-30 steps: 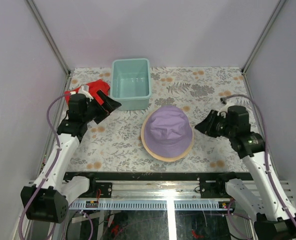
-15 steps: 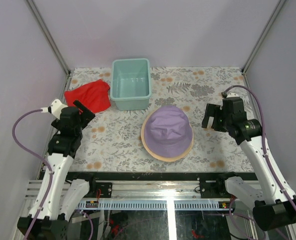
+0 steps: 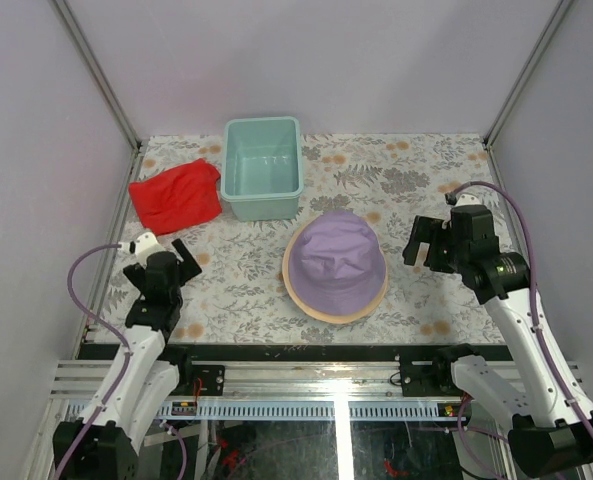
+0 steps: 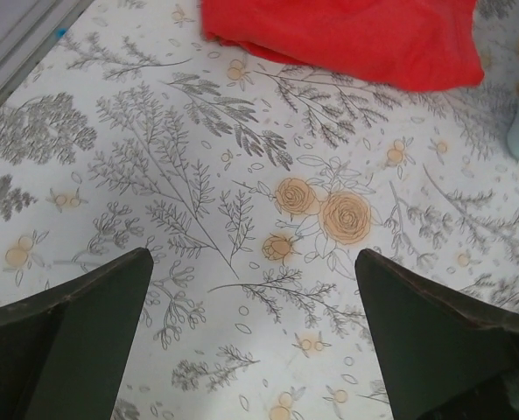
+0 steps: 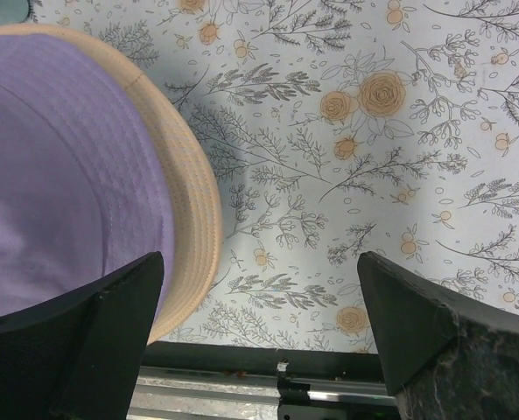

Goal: Stack the hats

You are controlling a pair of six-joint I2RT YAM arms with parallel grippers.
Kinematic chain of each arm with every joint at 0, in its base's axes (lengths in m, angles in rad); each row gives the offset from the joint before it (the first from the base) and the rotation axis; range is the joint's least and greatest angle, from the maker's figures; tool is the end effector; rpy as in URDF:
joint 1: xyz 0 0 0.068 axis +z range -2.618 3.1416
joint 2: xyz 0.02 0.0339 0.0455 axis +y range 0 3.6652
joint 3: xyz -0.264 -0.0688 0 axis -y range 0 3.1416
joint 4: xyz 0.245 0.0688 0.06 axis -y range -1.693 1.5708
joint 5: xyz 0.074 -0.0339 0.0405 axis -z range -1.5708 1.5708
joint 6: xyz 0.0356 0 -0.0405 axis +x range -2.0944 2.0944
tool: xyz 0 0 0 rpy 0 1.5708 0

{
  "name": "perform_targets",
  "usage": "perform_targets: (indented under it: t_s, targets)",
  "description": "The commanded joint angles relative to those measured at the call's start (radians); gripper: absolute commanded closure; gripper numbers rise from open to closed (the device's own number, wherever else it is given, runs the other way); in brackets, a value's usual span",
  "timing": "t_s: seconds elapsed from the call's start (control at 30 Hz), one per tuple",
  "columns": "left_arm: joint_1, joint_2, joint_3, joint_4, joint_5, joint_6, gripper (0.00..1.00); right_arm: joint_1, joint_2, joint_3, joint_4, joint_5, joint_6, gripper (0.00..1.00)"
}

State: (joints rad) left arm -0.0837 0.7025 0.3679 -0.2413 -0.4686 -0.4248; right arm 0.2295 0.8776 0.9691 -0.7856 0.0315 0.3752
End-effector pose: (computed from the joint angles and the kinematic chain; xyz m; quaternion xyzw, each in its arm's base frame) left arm 0.1591 0.0028 0.2027 -0.2543 0.8236 0.0807 0.5005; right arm 0.1697 0.0385 0.3286 0.0726 0.9025 0.1128 0.4094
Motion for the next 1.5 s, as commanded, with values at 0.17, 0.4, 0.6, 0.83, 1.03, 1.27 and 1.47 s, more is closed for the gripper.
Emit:
perform_targets:
  t_s: [0.17,0.4,0.6,0.83,1.03,1.27,1.47]
  targets:
    - [0.005,-0.158,-0.304,0.496,0.057,0.242,0.00,0.005,-0.022,0.013,-0.017,0.004,-0.011,0.01]
    - [0.002,-0.395,-0.426,0.493,0.127,0.275,0.00,0.006,-0.038,-0.109,0.088,-0.026,-0.011,0.01]
    - [0.002,-0.526,-0.469,0.449,0.114,0.271,0.00,0.006,-0.007,-0.126,0.178,0.009,-0.049,0.01]
    - [0.002,-0.448,-0.461,0.502,0.346,0.365,0.00,0.006,-0.072,-0.191,0.291,0.315,-0.211,0.01]
    - [0.002,-0.313,-0.437,0.570,0.282,0.338,0.00,0.005,-0.181,-0.406,0.541,0.310,-0.220,0.01]
    - [0.002,-0.330,-0.441,0.565,0.287,0.337,0.00,0.006,-0.287,-0.622,0.768,0.275,-0.405,0.01]
    - [0.001,-0.330,-0.441,0.564,0.286,0.336,0.00,0.006,-0.362,-0.807,0.917,0.271,-0.383,0.01]
